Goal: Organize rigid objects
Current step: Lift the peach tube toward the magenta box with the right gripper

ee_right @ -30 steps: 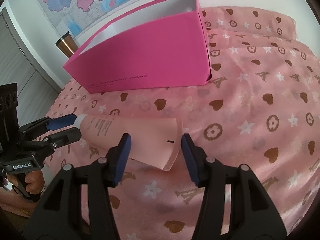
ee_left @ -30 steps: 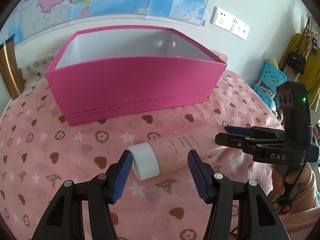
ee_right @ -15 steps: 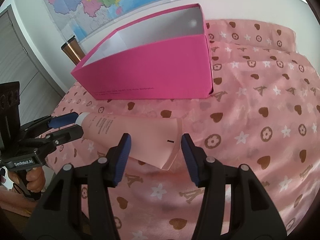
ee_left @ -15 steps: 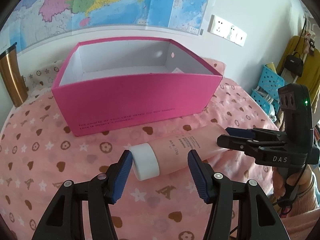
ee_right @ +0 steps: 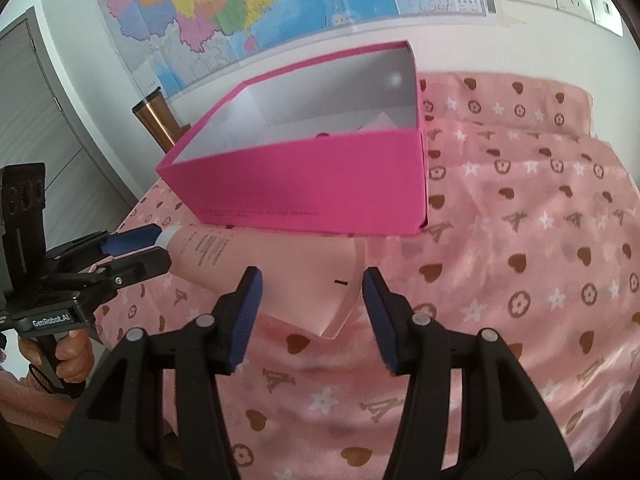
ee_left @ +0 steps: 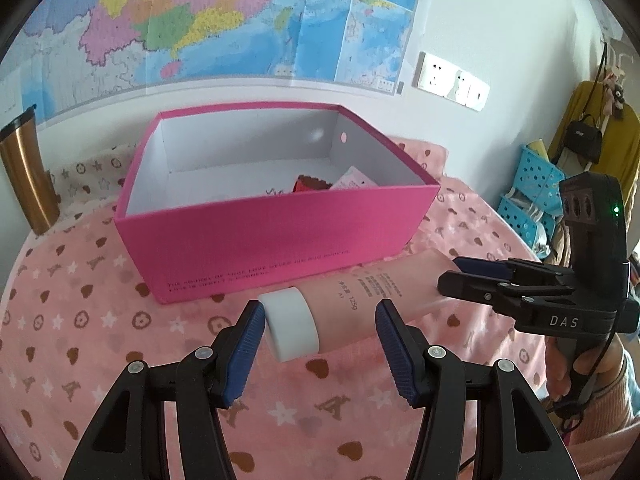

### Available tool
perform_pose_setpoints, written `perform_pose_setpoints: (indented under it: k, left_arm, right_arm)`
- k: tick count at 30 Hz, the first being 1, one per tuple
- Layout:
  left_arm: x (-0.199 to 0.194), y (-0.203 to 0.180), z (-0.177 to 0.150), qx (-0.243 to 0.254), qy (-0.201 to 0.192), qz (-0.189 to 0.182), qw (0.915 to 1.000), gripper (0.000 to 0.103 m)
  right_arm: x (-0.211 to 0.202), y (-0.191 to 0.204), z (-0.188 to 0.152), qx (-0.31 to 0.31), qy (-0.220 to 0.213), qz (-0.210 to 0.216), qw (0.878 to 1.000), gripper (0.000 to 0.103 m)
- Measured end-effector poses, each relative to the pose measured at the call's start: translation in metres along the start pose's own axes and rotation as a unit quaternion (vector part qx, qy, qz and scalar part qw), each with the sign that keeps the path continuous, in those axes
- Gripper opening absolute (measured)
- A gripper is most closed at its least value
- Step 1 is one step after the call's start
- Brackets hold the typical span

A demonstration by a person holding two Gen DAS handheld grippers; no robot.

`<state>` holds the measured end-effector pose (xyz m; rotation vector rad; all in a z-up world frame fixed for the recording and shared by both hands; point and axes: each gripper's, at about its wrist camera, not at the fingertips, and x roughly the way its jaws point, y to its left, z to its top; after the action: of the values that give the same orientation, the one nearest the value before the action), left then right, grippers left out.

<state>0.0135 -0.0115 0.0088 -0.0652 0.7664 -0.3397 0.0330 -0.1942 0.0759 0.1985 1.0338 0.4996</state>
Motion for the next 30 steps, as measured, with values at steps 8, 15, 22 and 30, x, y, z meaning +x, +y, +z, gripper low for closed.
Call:
perform_pose_setpoints:
  k: [8,15,22,30]
  left_arm:
    - [-0.004,0.0,0.008,0.002,-0.013,0.005,0.9999,0.058]
    - [-0.006,0.001,0.014,0.004,-0.02,0.008,0.9997,0.058]
    - [-0.008,0.0,0.019,0.006,-0.03,0.011,0.9995,0.058]
    - [-0.01,0.0,0.023,0.008,-0.035,0.014,0.9992,0.058]
  right_arm:
    - [-0.002,0.003,0.009,-0.008,-0.01,-0.001,1.0,0.055]
    - [-0.003,0.005,0.016,-0.015,-0.018,-0.003,1.0,0.055]
    - [-0.006,0.007,0.023,-0.02,-0.027,-0.005,0.999,0.055]
    - [-0.008,0.009,0.029,-0.026,-0.033,-0.007,0.999,0.055]
